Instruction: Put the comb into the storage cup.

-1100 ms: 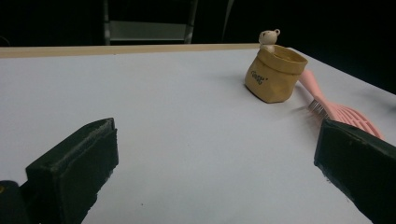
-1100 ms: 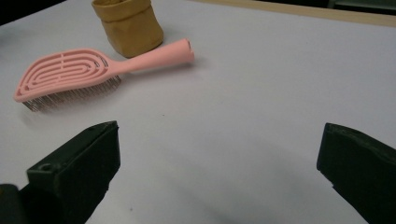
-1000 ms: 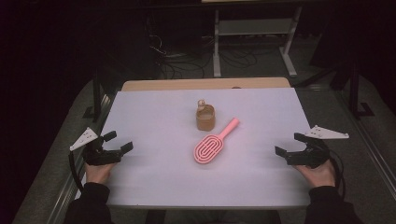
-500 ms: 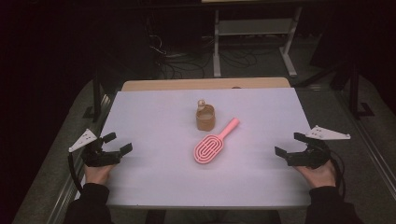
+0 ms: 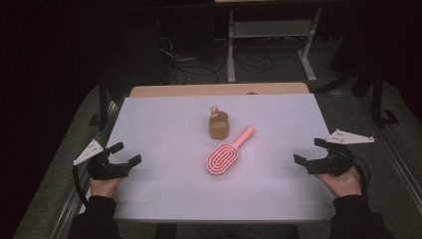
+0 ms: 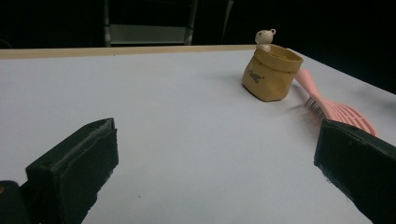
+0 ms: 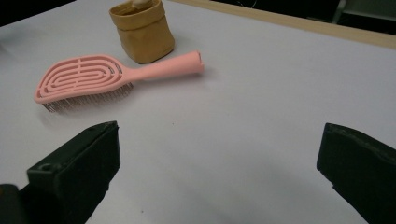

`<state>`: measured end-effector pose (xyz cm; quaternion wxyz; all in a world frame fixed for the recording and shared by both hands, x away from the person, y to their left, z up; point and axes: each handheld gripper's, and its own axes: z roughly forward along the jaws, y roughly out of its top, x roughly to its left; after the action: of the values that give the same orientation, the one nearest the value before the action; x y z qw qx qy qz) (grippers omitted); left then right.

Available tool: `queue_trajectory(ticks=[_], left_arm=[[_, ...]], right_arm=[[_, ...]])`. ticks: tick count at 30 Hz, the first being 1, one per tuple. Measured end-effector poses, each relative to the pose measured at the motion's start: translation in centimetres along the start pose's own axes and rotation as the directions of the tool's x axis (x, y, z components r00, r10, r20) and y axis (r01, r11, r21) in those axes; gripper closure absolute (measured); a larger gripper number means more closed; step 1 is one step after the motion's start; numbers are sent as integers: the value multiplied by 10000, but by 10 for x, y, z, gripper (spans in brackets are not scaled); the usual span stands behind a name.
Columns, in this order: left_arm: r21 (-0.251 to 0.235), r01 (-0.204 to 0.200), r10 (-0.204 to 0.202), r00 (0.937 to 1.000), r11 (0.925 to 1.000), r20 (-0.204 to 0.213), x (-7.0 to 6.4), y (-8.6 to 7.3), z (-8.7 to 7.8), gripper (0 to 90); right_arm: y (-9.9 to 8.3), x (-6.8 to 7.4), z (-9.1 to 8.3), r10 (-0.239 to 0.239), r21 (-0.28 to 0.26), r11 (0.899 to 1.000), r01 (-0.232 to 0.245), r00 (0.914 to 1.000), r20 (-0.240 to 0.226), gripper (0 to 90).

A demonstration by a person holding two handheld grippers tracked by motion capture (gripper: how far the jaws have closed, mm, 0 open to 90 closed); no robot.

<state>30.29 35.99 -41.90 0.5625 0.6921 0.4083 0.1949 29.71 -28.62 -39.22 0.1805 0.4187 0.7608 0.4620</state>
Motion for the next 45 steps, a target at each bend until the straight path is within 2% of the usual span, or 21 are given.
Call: queue_trajectory(ticks=[10,16,30,45], left_arm=[[0,-144,144,9999,9999,-4,-1,1,0,0],[-8,-129,129,9999,9999,-24,-1,1,0,0],[-115,-56,56,10000,9999,-33,0,1,-1,0],[-161,80,-79,10000,9998,45,1,0,-1,0]], right_arm=[[29,2,-2,-495,342,9981,504,9984,-256,0],[40,3,2,-686,534,9961,705,9970,-372,0],[64,7,24,-1104,1259,9848,1195,9909,-767,0],[92,9,41,-1314,1454,9783,1479,9844,-1172,0]])
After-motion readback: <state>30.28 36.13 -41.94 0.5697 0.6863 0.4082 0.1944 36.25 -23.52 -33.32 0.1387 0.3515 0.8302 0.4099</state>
